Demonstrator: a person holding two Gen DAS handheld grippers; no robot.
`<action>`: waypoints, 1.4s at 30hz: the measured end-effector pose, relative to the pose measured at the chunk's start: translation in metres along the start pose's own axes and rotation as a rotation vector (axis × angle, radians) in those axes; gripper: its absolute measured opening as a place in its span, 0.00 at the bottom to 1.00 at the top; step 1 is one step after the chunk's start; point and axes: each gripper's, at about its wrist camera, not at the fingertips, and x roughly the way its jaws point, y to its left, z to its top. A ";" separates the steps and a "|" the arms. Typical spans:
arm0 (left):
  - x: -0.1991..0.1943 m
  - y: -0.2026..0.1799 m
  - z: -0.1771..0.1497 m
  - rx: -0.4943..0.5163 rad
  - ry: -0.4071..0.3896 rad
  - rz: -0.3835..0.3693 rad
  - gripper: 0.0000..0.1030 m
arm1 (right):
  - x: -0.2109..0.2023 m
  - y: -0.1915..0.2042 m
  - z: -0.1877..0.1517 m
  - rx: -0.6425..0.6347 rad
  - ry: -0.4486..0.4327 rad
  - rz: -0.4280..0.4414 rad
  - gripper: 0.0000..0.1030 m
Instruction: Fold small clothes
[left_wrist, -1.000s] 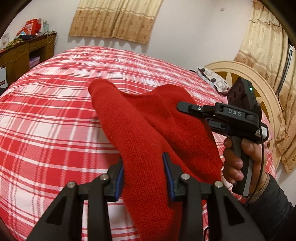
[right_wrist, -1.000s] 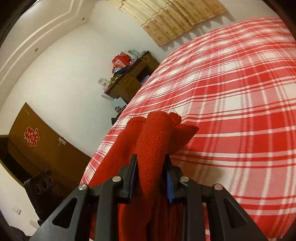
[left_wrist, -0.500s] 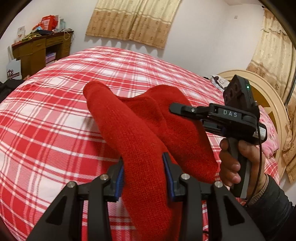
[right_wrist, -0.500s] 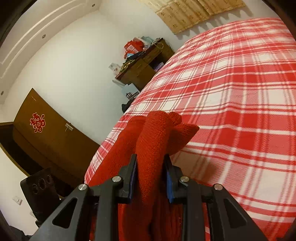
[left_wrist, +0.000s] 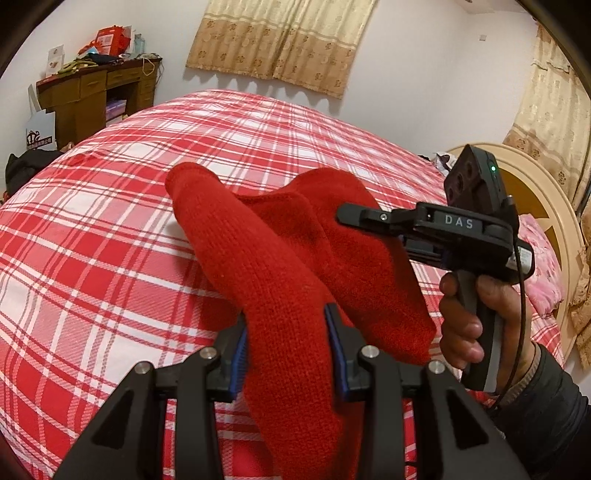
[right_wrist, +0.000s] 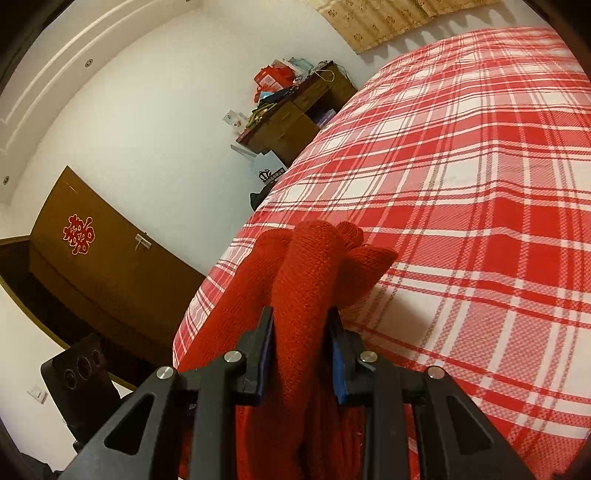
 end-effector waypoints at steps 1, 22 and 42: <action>0.001 0.002 -0.001 -0.003 0.002 0.002 0.37 | 0.002 0.000 0.000 0.001 0.002 0.000 0.27; 0.013 0.034 -0.029 -0.038 0.065 0.032 0.50 | 0.023 -0.037 -0.005 0.106 0.038 -0.061 0.30; 0.000 0.043 -0.030 -0.020 -0.022 0.207 0.80 | -0.013 0.022 -0.056 -0.007 0.004 -0.041 0.54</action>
